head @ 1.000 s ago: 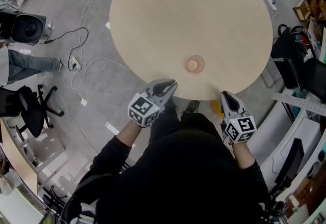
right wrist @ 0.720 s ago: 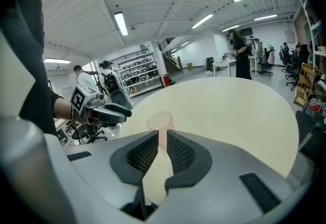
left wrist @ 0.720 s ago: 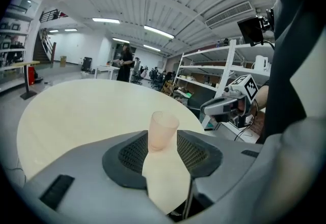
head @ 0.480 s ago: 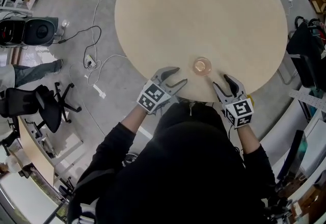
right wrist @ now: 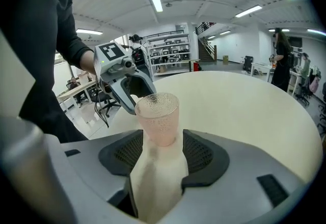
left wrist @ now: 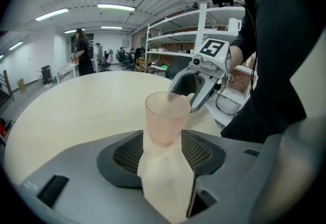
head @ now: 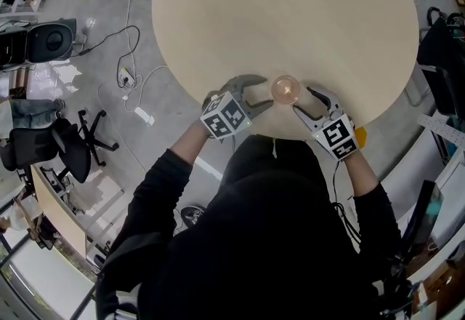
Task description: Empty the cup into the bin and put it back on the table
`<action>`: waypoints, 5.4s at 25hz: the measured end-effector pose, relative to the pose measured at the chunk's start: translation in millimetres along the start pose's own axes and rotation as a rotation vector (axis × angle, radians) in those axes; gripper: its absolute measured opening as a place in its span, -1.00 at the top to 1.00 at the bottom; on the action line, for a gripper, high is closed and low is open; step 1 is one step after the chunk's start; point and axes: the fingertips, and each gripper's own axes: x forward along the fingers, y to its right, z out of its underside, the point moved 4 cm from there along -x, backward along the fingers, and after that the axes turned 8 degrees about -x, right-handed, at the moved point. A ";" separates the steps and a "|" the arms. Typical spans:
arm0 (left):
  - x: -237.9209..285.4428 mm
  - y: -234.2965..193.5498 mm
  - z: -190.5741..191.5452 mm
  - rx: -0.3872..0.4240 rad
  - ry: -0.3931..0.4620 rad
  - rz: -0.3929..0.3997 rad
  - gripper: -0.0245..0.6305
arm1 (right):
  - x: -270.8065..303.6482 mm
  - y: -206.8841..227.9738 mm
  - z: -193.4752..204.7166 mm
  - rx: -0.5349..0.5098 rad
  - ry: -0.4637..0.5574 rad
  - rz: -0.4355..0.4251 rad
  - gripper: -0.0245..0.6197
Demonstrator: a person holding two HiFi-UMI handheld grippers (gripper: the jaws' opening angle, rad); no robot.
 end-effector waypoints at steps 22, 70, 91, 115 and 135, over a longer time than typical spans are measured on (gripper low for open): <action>19.9 -1.2 -6.0 -0.064 0.027 0.040 0.21 | 22.0 5.2 -3.3 0.031 0.033 -0.064 0.20; -39.0 158.4 -211.2 -0.129 0.564 0.108 0.21 | -241.2 -0.7 -62.4 0.177 0.584 0.123 0.20; 72.7 228.1 -204.9 -0.118 0.280 0.772 0.22 | -297.3 -76.6 53.5 0.754 0.629 0.748 0.20; 219.6 420.7 -127.8 -0.201 -0.084 0.744 0.22 | -374.2 -193.1 271.8 1.087 0.736 0.706 0.20; 369.9 429.1 -80.5 -0.305 -0.268 0.766 0.22 | -353.4 -164.8 419.5 1.254 0.705 0.705 0.21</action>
